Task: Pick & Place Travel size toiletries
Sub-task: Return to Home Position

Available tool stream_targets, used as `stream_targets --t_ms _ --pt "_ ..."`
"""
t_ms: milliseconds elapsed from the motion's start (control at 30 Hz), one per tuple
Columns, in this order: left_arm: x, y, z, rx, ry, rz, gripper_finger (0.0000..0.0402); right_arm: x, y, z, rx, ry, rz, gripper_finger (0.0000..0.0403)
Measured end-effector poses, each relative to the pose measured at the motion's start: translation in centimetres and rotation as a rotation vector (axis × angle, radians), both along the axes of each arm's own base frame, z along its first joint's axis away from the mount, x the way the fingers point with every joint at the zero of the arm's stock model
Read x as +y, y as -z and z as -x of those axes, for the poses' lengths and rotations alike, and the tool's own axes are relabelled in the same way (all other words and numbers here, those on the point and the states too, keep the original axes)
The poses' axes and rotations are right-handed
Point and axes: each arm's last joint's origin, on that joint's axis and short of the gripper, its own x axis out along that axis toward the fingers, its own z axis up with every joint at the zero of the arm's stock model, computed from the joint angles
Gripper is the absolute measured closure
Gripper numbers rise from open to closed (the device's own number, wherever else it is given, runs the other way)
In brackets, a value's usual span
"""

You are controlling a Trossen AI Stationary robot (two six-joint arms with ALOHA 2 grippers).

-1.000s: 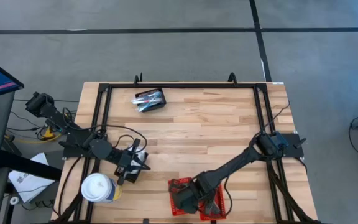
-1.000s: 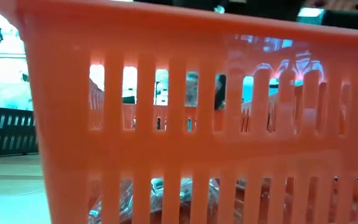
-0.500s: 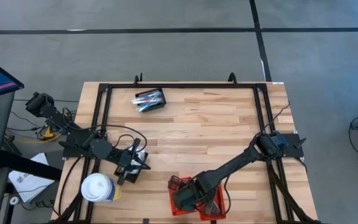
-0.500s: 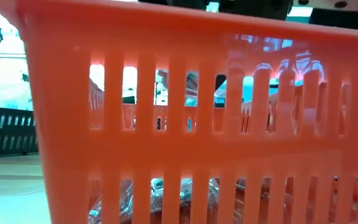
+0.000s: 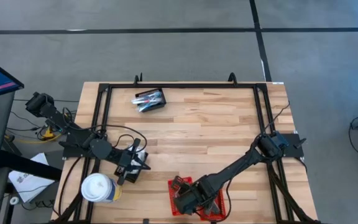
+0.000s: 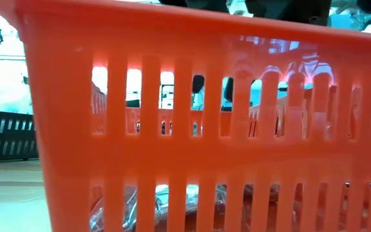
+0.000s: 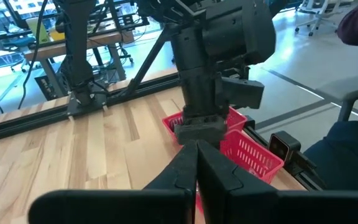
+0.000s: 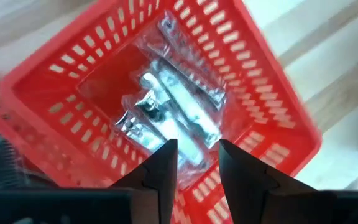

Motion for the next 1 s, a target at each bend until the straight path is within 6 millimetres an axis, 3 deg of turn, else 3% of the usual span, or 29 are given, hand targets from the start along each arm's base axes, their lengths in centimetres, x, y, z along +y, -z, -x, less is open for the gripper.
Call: stream_targets --t_ms 333,433,500,667,800,900,1000 --pt "-0.1 -0.1 0.1 -0.005 0.005 0.009 0.0402 -1.4 -0.3 1.1 0.121 0.232 0.000 0.0295" --pt "-0.1 -0.1 0.1 -0.006 0.004 0.016 0.0402 -2.8 -2.5 2.4 0.186 0.391 -0.020 0.0295" --pt "-0.1 -0.1 0.0 -0.010 0.003 0.018 0.0402 -3.8 -5.2 3.3 0.194 0.494 -0.097 0.0295" --pt "-0.1 -0.2 0.0 -0.011 0.004 0.020 0.0402 -5.3 -11.8 7.0 -0.050 0.588 -0.109 0.0308" --pt "-0.2 -0.2 0.1 -0.011 0.009 0.020 0.0402 -6.8 -14.9 10.3 -0.273 0.606 -0.203 0.0337" --pt "-0.3 -0.1 0.1 -0.011 0.012 0.016 0.0402 -9.4 -15.2 12.2 -0.406 0.550 -0.330 0.0358" --pt "-0.3 -0.1 0.1 -0.011 0.012 0.016 0.0402 -12.2 -13.3 13.5 -0.459 0.414 -0.489 0.0377"
